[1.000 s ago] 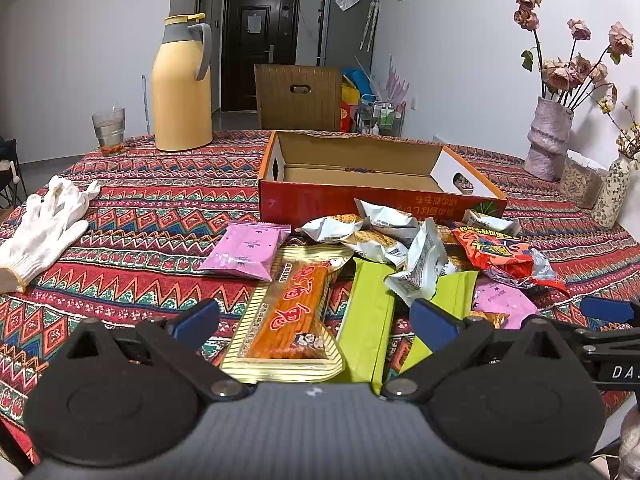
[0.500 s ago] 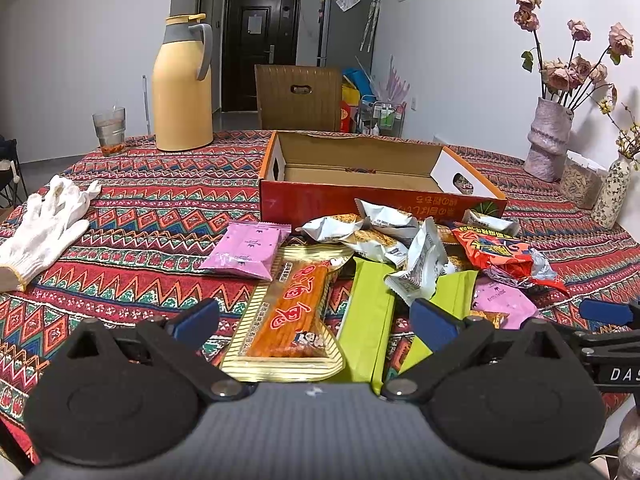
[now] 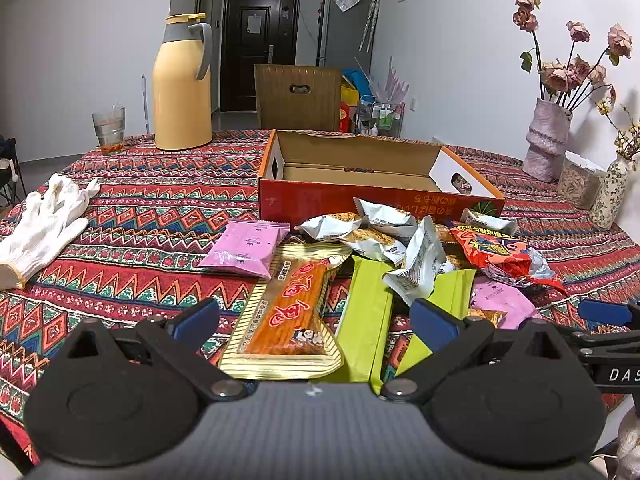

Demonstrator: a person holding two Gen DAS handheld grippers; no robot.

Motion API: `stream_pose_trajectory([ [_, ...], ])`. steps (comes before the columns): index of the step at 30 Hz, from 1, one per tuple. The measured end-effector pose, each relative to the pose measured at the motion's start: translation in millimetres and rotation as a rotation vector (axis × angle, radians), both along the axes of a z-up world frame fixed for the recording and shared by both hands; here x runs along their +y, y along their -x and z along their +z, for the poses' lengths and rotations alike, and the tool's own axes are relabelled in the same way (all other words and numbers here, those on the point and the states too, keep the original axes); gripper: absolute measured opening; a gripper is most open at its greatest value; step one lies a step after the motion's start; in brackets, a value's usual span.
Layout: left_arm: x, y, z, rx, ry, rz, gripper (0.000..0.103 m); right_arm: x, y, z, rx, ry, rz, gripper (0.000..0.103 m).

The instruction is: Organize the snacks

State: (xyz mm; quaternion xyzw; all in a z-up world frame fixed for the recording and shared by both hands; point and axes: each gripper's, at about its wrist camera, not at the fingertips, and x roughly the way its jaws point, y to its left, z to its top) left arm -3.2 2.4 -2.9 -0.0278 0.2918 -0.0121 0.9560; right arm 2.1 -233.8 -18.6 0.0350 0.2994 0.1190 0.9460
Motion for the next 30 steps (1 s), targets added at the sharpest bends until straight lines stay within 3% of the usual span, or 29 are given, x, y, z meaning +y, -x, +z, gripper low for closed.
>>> stream_pose_trajectory([
  [30,1.3,0.1,-1.6,0.006,0.006,0.002,0.103,0.0,0.4,-2.5,0.004,0.001,-0.001,0.103],
])
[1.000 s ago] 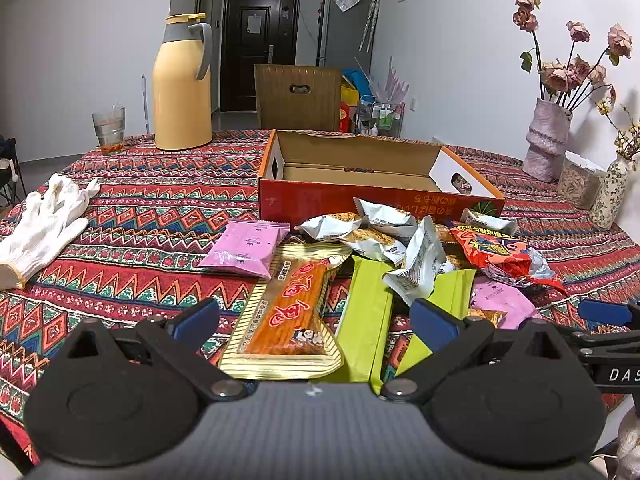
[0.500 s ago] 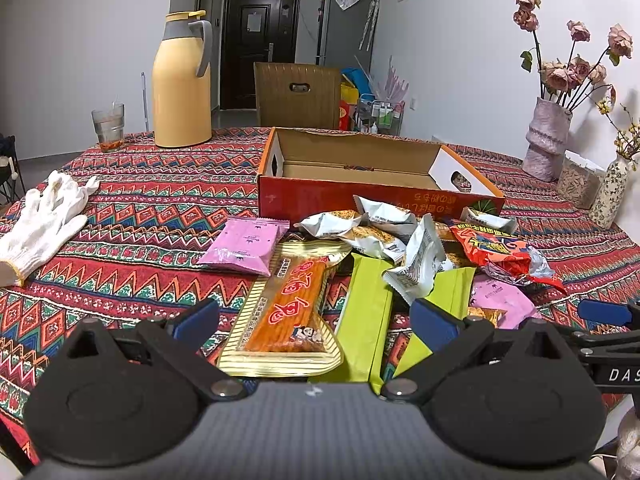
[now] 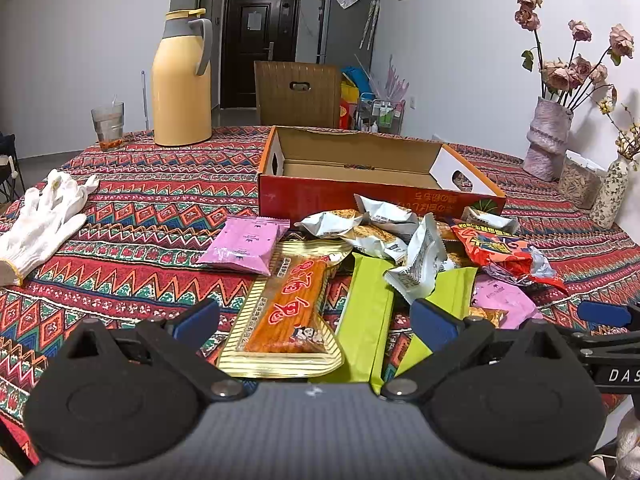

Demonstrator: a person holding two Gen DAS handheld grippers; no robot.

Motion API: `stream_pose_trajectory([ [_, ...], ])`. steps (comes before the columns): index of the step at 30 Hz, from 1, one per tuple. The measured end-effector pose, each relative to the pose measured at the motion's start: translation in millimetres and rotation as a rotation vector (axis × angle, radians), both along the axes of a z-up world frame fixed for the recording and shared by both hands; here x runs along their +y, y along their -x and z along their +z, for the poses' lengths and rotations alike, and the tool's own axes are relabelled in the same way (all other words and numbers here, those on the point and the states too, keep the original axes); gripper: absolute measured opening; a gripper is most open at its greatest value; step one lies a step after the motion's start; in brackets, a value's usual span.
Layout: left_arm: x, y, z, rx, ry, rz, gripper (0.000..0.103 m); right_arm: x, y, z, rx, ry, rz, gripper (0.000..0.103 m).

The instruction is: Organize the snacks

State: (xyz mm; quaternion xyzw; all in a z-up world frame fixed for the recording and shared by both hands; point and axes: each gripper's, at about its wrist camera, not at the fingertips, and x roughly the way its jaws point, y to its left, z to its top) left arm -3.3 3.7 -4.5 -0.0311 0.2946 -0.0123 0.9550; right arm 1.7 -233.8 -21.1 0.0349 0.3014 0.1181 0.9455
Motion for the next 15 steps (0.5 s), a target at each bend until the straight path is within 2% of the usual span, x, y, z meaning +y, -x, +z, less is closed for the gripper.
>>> stream_pose_trajectory([
  [11,2,-14,-3,0.020,-0.003,0.010,0.103,-2,-13,-6,0.026,0.021,-0.008,0.103],
  [15,6,-23,-5,0.027,0.002,0.024,0.103,-10,-26,-10,0.051,0.024,-0.019,0.091],
])
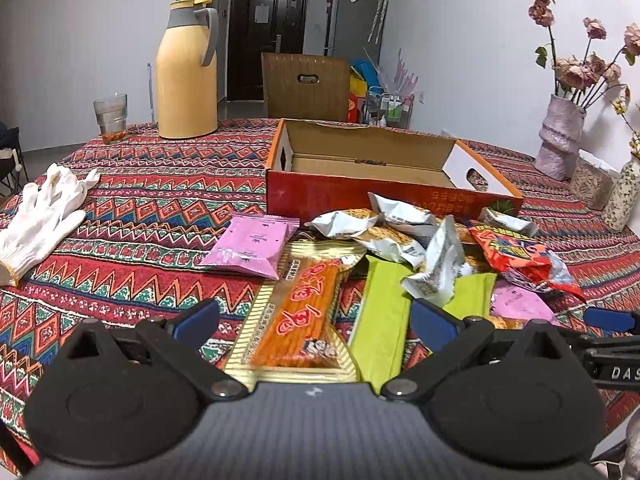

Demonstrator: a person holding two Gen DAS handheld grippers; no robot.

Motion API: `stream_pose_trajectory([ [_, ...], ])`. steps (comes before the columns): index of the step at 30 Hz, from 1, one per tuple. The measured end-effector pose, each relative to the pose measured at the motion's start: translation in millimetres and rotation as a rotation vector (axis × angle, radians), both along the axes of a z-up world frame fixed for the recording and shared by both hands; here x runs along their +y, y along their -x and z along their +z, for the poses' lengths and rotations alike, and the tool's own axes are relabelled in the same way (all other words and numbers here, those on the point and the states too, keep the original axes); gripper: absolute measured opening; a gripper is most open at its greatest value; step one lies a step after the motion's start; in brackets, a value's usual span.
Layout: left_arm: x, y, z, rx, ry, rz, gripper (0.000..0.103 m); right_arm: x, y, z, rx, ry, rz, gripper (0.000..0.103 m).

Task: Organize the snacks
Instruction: 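Lower the right tool onto the pink wafer pack and close it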

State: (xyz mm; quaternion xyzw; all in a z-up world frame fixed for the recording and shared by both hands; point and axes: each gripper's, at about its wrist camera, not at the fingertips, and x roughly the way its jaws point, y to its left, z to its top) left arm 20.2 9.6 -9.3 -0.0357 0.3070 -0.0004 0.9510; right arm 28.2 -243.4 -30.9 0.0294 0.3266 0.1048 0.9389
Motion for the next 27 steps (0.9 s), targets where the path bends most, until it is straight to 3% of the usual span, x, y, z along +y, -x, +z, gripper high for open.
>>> stream_pose_trajectory([
  [8,6,-14,-4,0.015,0.004,0.011,0.103,-6,-41,-6,0.060,-0.006,0.024,0.066],
  [17,16,-24,-9,0.039,0.014,0.039,0.103,9,-80,-22,0.168,0.077,0.073,0.063],
  [20,19,-27,-11,0.053,0.021,0.046,0.103,19,-75,-25,0.141,0.150,0.101,0.062],
  [27,27,-35,-15,0.088,0.035,0.062,0.103,17,-62,-20,0.109,0.143,0.102,0.060],
])
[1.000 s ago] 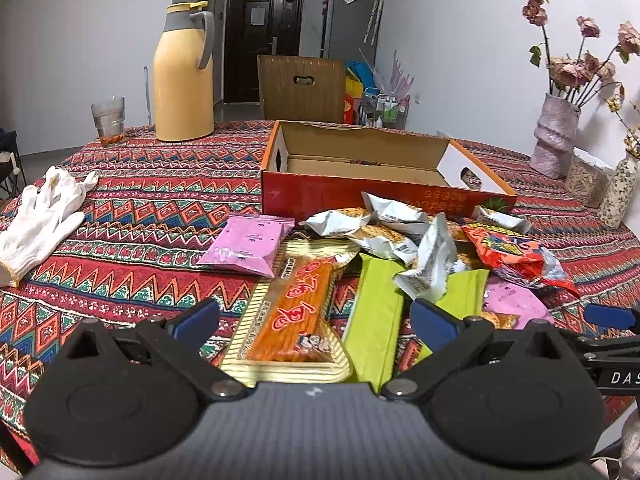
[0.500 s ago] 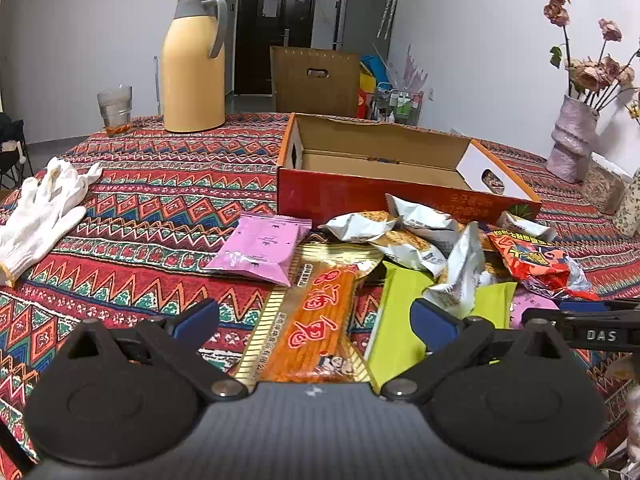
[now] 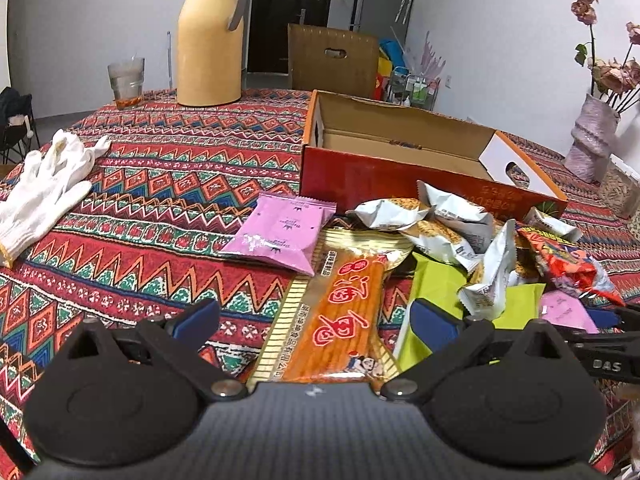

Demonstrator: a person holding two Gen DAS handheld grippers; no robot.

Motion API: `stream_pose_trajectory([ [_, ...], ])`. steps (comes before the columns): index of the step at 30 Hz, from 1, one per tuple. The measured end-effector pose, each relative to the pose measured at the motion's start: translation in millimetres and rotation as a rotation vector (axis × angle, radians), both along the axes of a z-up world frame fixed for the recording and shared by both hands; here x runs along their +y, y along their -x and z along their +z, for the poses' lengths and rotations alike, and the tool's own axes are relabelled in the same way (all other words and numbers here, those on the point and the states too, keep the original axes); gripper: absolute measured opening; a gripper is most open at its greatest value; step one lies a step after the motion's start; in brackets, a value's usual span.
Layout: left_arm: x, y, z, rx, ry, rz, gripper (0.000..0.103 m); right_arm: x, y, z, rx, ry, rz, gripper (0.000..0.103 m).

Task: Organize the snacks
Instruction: 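Lower the right tool onto the pink wafer pack and close it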

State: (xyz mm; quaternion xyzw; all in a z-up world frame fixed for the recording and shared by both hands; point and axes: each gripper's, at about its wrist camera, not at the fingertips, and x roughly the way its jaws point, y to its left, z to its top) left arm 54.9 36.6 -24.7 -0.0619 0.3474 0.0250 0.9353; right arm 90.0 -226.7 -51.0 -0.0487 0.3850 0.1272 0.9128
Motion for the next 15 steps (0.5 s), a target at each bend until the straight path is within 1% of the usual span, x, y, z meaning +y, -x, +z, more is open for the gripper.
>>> stream_pose_trajectory([
  [8,4,-7,1,0.020,-0.008,0.001,0.103,-16,31,21,-0.084,-0.084,-0.045,0.060],
  [12,7,-12,6,0.016,-0.037,-0.005,0.103,-21,48,36,-0.142,-0.101,-0.070,0.060],
  [15,9,-19,13,0.010,-0.068,-0.012,0.103,-28,53,43,-0.173,-0.110,-0.101,0.060],
])
